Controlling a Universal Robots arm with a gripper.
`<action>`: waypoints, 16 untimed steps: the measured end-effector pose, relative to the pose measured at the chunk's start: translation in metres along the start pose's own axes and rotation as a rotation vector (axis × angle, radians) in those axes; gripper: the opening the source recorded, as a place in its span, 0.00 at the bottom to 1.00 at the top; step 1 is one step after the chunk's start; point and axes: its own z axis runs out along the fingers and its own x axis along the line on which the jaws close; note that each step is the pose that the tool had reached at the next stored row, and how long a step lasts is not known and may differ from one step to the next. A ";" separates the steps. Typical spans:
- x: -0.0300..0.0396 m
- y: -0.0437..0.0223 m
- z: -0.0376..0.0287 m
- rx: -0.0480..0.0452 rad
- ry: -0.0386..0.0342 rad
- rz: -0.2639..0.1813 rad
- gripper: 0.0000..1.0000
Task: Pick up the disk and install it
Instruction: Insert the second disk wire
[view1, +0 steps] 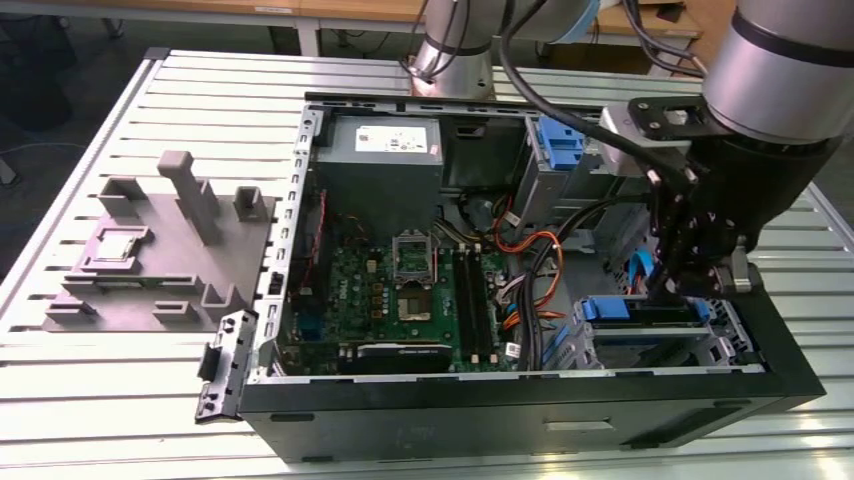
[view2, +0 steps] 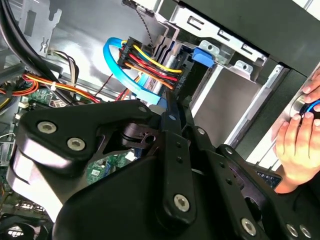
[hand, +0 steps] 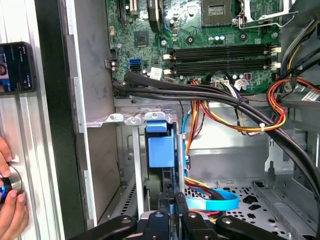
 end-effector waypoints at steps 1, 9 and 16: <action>0.0015 0.0000 0.0004 0.0011 -0.0042 0.001 0.16; 0.0087 0.0008 0.0030 0.0054 -0.0594 0.008 0.16; 0.0116 0.0012 0.0049 0.0050 -0.0720 0.009 0.16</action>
